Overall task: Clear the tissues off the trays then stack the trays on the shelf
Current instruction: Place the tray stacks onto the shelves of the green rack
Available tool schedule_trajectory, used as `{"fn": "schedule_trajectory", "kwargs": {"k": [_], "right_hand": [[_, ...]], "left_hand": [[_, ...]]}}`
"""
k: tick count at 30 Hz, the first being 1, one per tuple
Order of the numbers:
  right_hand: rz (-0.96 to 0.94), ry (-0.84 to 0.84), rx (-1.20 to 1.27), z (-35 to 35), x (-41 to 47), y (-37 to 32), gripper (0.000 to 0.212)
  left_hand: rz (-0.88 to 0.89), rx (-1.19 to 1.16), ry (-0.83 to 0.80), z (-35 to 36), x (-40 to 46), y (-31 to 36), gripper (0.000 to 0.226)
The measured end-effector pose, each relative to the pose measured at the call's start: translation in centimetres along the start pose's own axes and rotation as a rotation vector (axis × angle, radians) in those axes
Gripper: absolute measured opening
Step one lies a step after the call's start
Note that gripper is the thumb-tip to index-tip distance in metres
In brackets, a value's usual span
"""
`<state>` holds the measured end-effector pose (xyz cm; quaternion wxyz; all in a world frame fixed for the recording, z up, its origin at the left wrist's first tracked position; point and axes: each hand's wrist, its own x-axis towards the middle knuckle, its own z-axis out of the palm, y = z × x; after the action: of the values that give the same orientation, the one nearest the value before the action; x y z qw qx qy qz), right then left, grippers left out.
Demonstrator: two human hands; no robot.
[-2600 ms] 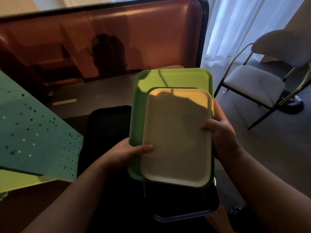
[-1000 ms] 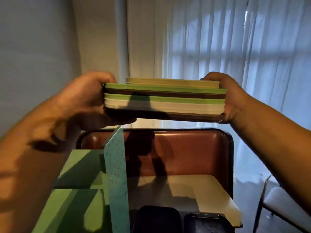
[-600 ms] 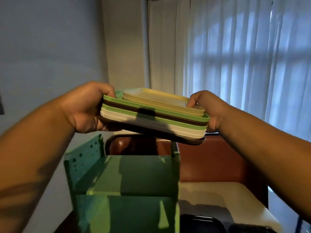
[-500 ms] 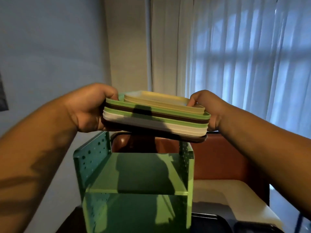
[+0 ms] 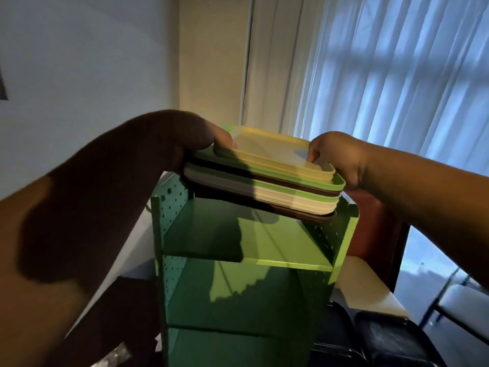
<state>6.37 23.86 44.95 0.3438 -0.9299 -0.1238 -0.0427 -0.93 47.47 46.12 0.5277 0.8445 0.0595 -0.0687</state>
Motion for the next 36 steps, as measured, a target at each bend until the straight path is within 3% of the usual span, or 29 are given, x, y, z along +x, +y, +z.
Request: {"fn": "schedule_trajectory", "kwargs": {"k": [2, 4, 5, 9, 13, 21, 27, 30, 33, 36], "right_hand": [[0.020, -0.008, -0.133, 0.4, 0.4, -0.1, 0.041], [0.031, -0.014, -0.222, 0.8, 0.5, -0.6, 0.026], [0.031, -0.013, -0.259, 1.0, 0.6, -0.7, 0.019], [0.011, -0.044, -0.477, 1.6, 0.8, -1.4, 0.023], [0.061, -0.104, -0.575, 3.0, 1.0, -1.9, 0.023], [0.072, -0.202, -0.499, 4.3, 1.4, -1.8, 0.004], [0.069, -0.296, -0.459, 5.3, -0.1, -1.4, 0.019], [0.106, -0.317, -0.341, 6.1, -0.6, -0.3, 0.039], [0.161, -0.311, -0.212, 6.4, -1.1, 0.3, 0.043], [0.182, -0.312, -0.167, 6.3, -1.3, 0.4, 0.043]], "left_hand": [[-0.009, -0.005, -0.023, 0.2, 0.0, 0.0, 0.027], [-0.028, 0.016, -0.015, 0.5, 0.2, -0.4, 0.039], [-0.031, 0.023, -0.004, 0.7, 0.2, -0.7, 0.039], [0.003, -0.017, 0.008, 1.5, 0.8, -2.2, 0.016], [-0.002, -0.048, 0.038, 2.0, 0.8, -3.6, 0.019], [-0.008, -0.146, 0.034, 2.7, 1.6, -6.2, 0.037], [-0.056, -0.232, 0.036, 4.1, 2.1, -8.3, 0.036], [-0.056, -0.215, 0.071, 5.2, 2.3, -9.1, 0.032], [-0.052, -0.181, 0.110, 5.7, 2.6, -9.8, 0.027], [0.014, -0.212, 0.104, 5.5, 2.6, -10.4, 0.047]]}}
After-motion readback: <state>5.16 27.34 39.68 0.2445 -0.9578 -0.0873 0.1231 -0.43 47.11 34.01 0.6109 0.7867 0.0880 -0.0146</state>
